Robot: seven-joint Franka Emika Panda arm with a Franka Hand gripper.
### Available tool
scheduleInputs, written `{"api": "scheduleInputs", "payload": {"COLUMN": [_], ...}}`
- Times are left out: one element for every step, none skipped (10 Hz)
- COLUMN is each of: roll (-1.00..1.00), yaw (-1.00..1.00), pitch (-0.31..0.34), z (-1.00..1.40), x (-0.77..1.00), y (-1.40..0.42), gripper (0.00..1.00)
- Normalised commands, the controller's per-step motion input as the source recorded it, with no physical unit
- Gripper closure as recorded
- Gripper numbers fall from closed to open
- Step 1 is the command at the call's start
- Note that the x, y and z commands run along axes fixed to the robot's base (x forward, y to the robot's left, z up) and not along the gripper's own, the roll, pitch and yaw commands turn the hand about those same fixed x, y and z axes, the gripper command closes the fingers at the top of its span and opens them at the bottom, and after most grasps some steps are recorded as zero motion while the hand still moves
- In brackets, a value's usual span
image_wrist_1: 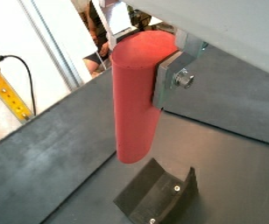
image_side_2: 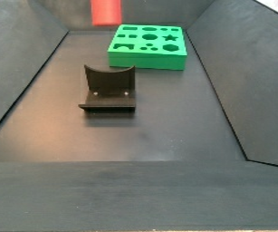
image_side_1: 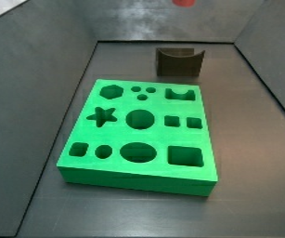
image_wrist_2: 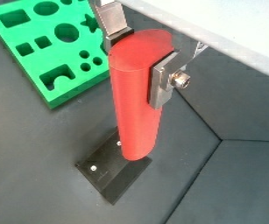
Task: Pick up the oval object. Move up. Place the oval object on the fixture. Regrasp the oval object. Move to above the board. Insert the oval object.
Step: Move to above the board.
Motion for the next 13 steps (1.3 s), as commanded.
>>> {"api": "scheduleInputs", "payload": {"roll": [-0.26,-0.25,-0.24,-0.24,-0.24,-0.23,-0.22,-0.22,-0.2,-0.2,-0.19,-0.18,-0.17], "yaw": [1.0,1.0,1.0,1.0,1.0,1.0,1.0,1.0,1.0,1.0,1.0,1.0,1.0], "pitch": [0.046,0.043,0.015,-0.006,-0.023,-0.034,-0.053,-0.067,-0.088,-0.097,-0.117,-0.134,-0.16], "z": [0.1,0.08,0.09,0.08,0.1,0.1,0.1,0.1,0.06,0.04,0.01,0.0,0.01], "x": [-0.65,-0.65,-0.66,-0.67,-0.67,-0.68,-0.69,-0.64,-0.39,-0.22,-0.11,-0.08,-0.07], "y": [-1.0,-1.0,-1.0,-1.0,-1.0,-1.0,-1.0,-0.93,-0.52,-0.29,-0.15,-0.08,-0.03], "gripper": [1.0,1.0,1.0,1.0,1.0,1.0,1.0,1.0,1.0,1.0,1.0,1.0,1.0]}}
